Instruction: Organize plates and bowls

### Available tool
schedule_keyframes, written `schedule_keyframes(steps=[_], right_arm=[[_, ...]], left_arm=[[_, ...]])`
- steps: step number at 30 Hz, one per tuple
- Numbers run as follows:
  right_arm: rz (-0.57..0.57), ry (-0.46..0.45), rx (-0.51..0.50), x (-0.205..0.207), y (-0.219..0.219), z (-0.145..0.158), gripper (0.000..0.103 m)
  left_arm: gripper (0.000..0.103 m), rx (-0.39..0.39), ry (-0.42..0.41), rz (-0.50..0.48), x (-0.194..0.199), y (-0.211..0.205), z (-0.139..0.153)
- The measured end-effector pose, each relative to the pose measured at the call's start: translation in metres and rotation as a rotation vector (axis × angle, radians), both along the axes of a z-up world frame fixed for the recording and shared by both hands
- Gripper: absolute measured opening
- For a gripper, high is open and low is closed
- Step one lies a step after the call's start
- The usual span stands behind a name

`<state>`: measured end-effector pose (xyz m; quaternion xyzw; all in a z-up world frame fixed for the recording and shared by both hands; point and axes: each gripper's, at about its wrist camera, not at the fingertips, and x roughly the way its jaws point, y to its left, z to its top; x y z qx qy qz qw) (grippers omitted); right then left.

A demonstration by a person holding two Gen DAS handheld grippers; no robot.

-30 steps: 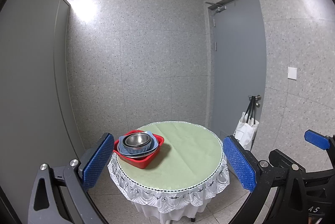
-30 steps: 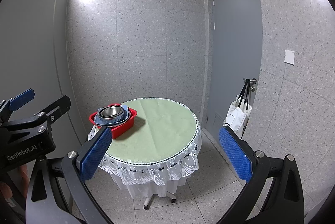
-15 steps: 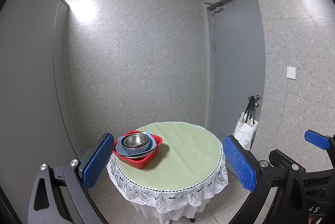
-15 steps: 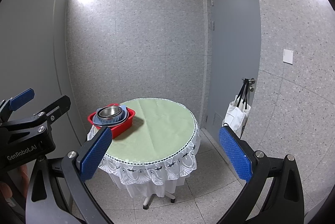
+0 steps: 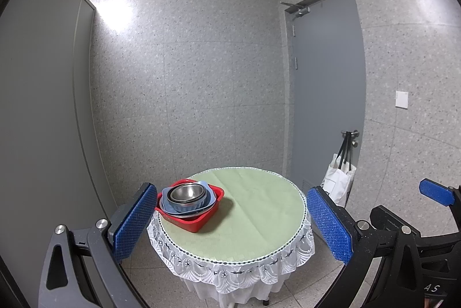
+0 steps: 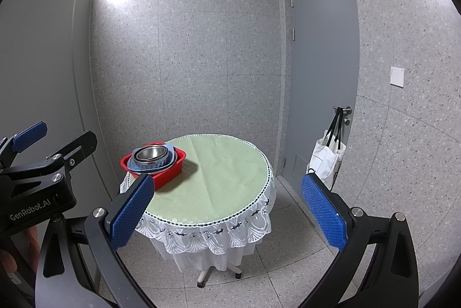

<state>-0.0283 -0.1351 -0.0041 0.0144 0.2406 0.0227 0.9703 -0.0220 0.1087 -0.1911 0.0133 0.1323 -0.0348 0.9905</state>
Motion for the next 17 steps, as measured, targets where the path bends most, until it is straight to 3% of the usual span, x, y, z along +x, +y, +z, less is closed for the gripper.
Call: schedule_keyframes(steps=[17], right_arm=[[0.005, 0.012, 0.002, 0.0093, -0.0028, -0.0010, 0.103]], left_arm=[[0.102, 0.002, 0.004, 0.000, 0.0075, 0.0016, -0.0055]])
